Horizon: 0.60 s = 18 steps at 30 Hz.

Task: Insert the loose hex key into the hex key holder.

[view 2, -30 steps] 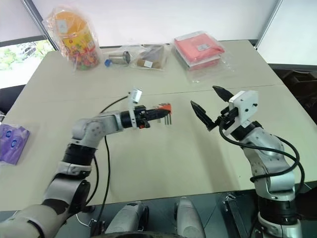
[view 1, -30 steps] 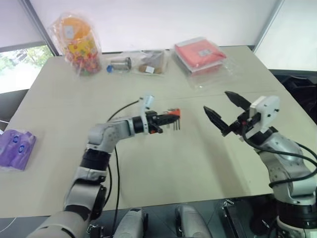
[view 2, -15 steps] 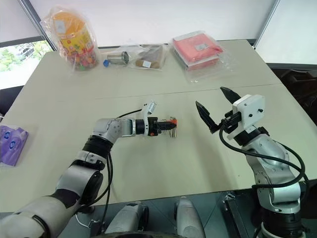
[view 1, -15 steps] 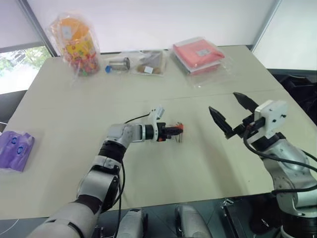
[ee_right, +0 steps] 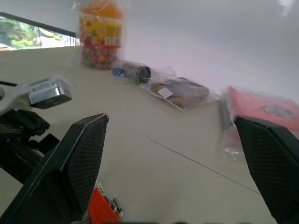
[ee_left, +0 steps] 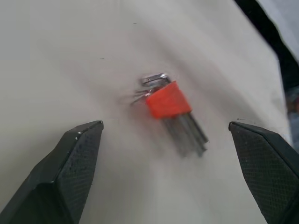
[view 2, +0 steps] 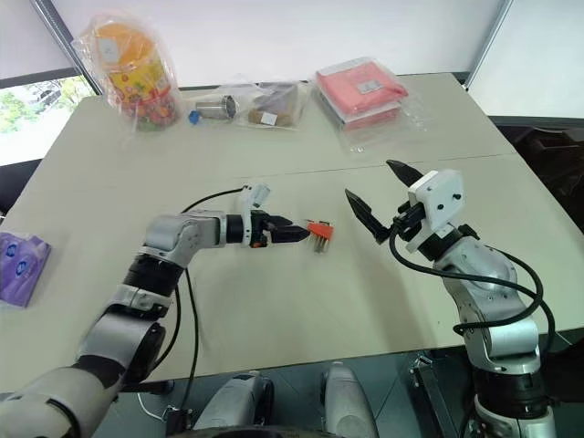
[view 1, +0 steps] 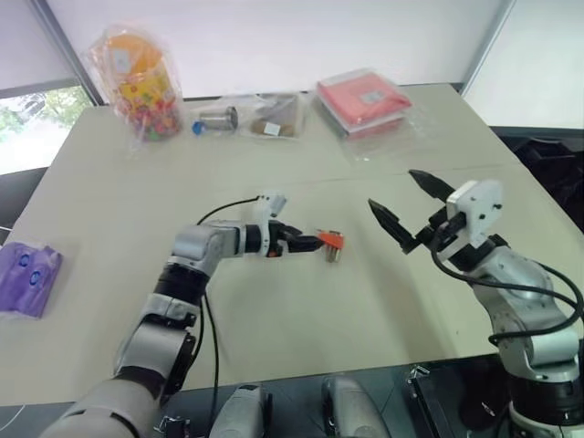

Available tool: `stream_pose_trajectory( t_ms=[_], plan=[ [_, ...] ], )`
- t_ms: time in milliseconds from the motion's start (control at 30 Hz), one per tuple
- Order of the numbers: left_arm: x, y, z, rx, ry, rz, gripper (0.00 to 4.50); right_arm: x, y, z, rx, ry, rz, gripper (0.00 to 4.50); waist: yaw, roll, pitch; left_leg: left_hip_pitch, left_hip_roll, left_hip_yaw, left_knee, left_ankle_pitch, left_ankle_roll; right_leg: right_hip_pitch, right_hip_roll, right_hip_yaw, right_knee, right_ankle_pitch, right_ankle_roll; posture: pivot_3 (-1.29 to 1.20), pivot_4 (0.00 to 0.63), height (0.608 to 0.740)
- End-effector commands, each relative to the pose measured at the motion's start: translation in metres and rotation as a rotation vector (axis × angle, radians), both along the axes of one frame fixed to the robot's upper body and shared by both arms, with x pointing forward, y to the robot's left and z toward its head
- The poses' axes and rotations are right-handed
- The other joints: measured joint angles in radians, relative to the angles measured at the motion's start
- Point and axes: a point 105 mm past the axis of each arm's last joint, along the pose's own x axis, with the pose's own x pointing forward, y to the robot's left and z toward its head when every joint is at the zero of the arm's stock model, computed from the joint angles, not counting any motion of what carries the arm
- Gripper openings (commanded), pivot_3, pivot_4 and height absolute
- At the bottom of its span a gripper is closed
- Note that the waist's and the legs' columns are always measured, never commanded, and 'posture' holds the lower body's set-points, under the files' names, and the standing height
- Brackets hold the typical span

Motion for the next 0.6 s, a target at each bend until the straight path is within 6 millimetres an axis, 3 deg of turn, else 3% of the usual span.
stream_pose_trajectory(
  t_ms=[33,233,367,467,600],
  plan=[
    [0.000,0.008,0.021,0.036,-0.159,-0.020,4.47,0.000,0.001,0.011,-0.060,-0.041,0.049,4.50,0.003,0.000,0.000,0.000,0.000,0.000,0.000,0.000,0.000,0.000,0.000,0.000,0.000,0.000,0.000,0.00,0.150,0.740],
    [-0.005,0.030,0.049,0.122,-0.386,-0.057,4.47,0.006,-0.012,0.002,-0.215,0.061,0.126,4.50,0.006,0.000,0.000,-0.002,-0.001,0.000,0.001,0.000,0.000,0.000,-0.001,0.000,-0.002,0.000,0.000,0.00,0.150,0.740],
    [-0.024,0.047,0.070,0.171,-0.541,-0.172,4.47,0.001,-0.024,-0.005,-0.384,0.166,0.198,4.50,0.001,0.000,0.001,-0.002,0.000,0.000,0.001,-0.002,0.003,0.000,-0.001,0.000,-0.002,0.000,0.000,0.00,0.150,0.740],
    [-0.036,0.061,0.080,0.194,-0.570,-0.211,4.47,-0.005,-0.031,-0.006,-0.491,0.210,0.240,4.50,0.000,0.000,0.001,-0.001,0.001,0.000,0.000,-0.003,0.006,0.000,-0.001,0.000,-0.002,0.000,0.000,0.00,0.150,0.740],
    [-0.043,0.077,0.095,0.195,-0.602,-0.186,4.47,-0.010,-0.025,0.002,-0.546,0.214,0.297,4.50,0.001,0.000,0.001,-0.001,0.001,0.000,0.001,-0.004,0.006,0.000,-0.001,0.000,-0.002,0.000,0.000,0.00,0.150,0.740]
  ],
)
